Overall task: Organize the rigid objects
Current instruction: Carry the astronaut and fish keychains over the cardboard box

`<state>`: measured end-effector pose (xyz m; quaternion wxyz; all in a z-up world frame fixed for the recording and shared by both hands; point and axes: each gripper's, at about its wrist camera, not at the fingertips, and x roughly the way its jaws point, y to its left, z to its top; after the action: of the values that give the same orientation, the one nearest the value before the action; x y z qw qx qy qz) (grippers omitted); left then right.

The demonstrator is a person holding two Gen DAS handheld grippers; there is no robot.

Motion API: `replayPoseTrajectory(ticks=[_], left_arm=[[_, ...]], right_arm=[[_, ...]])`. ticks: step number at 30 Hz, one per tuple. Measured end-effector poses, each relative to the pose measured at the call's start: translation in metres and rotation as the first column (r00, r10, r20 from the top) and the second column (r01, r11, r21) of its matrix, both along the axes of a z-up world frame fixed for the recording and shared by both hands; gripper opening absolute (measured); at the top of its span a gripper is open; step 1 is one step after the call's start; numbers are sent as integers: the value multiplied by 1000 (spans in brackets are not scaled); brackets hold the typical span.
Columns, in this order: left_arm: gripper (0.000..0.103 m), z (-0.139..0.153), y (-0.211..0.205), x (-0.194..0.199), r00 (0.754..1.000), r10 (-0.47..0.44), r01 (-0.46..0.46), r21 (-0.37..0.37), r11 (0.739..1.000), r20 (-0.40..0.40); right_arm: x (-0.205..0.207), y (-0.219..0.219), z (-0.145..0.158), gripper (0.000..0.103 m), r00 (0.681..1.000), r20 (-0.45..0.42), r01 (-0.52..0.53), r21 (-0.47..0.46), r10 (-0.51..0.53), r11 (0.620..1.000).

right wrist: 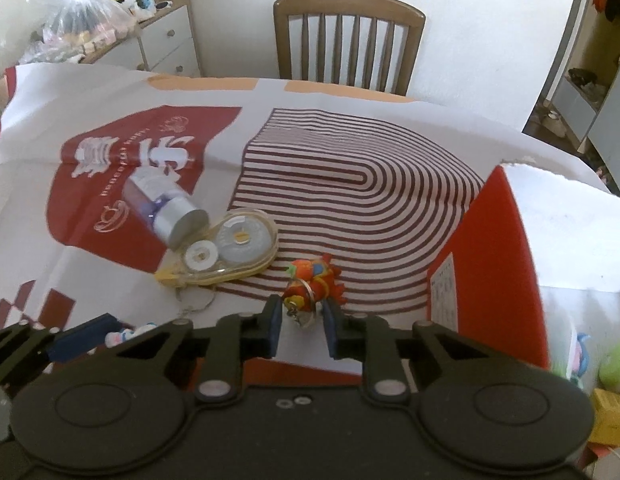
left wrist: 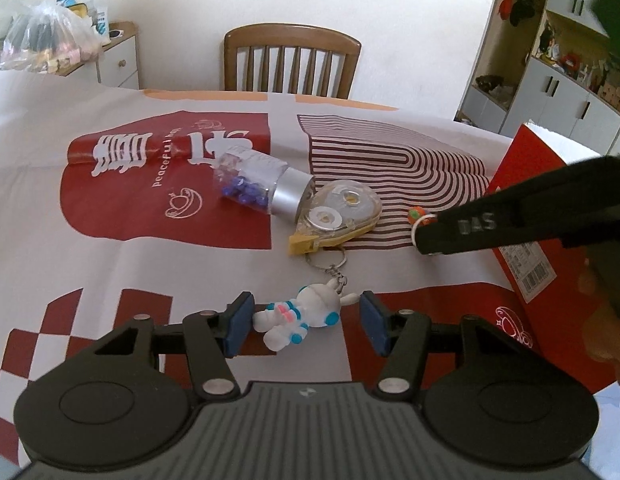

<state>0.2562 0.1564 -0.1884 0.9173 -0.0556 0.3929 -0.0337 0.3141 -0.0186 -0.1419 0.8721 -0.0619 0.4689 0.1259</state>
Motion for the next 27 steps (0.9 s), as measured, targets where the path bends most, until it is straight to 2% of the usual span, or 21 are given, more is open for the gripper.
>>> replayPoseTrajectory(ticks=[15, 27], left_arm=[[57, 40, 7, -33, 998, -47, 49, -43, 998, 38], [57, 90, -14, -62, 991, -100, 104, -41, 994, 89]], right_arm=[[-59, -20, 60, 20, 999, 45, -27, 135, 21, 991], [-94, -56, 105, 20, 993, 113, -37, 201, 14, 979]])
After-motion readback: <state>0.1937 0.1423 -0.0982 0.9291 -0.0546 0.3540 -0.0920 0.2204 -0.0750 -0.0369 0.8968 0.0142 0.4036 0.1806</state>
